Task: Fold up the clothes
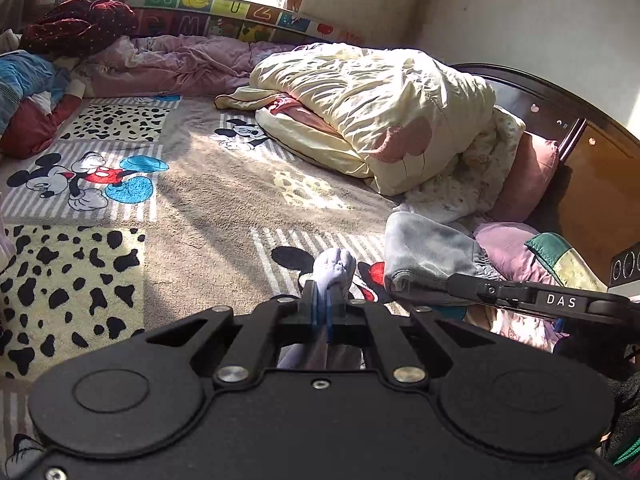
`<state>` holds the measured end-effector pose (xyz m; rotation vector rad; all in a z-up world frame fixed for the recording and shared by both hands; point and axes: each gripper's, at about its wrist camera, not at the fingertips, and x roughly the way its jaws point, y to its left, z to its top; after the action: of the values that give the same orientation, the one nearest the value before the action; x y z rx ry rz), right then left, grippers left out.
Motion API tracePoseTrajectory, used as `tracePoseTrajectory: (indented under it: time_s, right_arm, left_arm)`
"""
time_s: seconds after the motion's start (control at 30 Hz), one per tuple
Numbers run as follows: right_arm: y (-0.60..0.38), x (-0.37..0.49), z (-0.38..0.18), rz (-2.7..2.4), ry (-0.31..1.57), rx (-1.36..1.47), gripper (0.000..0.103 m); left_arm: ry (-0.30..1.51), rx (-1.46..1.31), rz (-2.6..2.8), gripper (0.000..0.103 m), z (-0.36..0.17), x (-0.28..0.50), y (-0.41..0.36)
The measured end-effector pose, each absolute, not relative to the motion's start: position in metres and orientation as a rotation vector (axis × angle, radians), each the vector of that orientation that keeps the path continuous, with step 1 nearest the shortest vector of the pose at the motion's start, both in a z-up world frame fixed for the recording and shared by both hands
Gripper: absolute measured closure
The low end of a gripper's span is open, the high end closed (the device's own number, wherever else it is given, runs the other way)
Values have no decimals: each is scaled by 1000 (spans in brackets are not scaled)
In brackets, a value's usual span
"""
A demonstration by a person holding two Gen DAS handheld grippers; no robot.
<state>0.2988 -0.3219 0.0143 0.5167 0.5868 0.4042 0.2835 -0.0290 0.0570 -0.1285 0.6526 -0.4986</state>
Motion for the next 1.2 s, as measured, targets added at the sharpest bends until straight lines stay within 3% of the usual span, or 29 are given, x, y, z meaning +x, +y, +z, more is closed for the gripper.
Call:
tracePoseTrajectory:
  time_s: [0.1,0.13,0.17,0.2,0.23,0.4,0.67,0.9,1.2]
  right_arm:
    - [-324,296,11,414,619,503,88]
    - [-324,294,5,417,633,518,67]
    - [-326,293,-2,422,641,552,30]
    - [-329,291,-12,431,641,608,14]
    - [-333,287,-25,446,635,685,5]
    - [-351,267,-94,519,648,1023,5]
    - [-337,208,-130,511,795,859,8]
    - [-328,140,-129,425,908,784,8]
    - [-289,59,-171,331,1005,1135,12]
  left_arm:
    - [642,-48,-556,102,54,245,-19]
    - [638,-21,-575,102,53,232,-15]
    - [635,6,-594,102,52,219,-12]
    - [631,33,-612,102,51,206,-8]
    - [627,60,-631,102,50,193,-5]
    - [605,196,-723,102,45,128,13]
    - [798,134,-544,102,-54,107,46]
    - [745,-6,-494,102,-50,89,49]
    - [677,-66,-517,102,-32,63,43]
